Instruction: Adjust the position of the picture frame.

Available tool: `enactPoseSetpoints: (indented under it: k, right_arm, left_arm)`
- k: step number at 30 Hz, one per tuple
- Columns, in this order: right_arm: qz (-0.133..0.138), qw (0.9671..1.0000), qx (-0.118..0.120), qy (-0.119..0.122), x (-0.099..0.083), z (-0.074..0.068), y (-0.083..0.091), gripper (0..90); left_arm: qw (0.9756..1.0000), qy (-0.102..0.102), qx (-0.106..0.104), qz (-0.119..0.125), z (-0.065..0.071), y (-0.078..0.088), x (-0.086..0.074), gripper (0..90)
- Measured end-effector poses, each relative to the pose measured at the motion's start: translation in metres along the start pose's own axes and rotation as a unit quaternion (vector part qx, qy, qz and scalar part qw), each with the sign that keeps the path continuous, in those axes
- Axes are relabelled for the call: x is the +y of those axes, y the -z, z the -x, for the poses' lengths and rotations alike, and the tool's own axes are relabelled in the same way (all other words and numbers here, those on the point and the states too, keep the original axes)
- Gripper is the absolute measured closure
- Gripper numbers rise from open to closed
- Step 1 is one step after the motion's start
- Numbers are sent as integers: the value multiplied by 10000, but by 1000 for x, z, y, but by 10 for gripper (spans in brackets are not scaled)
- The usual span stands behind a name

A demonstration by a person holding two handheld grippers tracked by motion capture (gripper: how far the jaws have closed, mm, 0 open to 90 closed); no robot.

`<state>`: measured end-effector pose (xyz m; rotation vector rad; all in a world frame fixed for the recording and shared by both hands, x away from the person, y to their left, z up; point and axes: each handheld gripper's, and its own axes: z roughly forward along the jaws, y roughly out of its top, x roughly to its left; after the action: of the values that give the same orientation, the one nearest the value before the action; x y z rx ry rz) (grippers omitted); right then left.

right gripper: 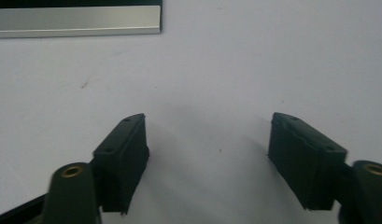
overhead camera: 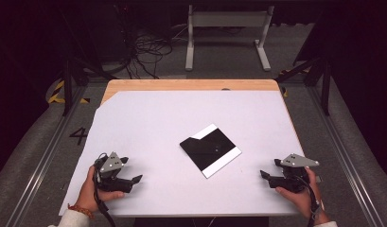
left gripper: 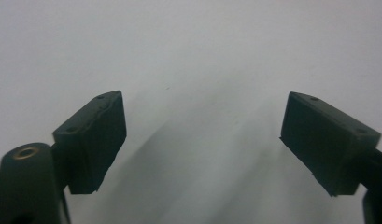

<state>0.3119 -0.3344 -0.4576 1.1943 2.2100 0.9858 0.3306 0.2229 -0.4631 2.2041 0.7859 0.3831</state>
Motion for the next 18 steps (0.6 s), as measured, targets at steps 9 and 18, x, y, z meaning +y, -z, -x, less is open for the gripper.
enactPoseSetpoints:
  k: [9,18]
  right_arm:
    - [354,9991,204,73,6,0,5,778]
    - [478,9983,292,161,29,-6,-9,900]
  left_arm:
    - [9988,-339,-302,202,22,-5,19,768]
    - [9971,-512,-552,-53,29,-25,30,898]
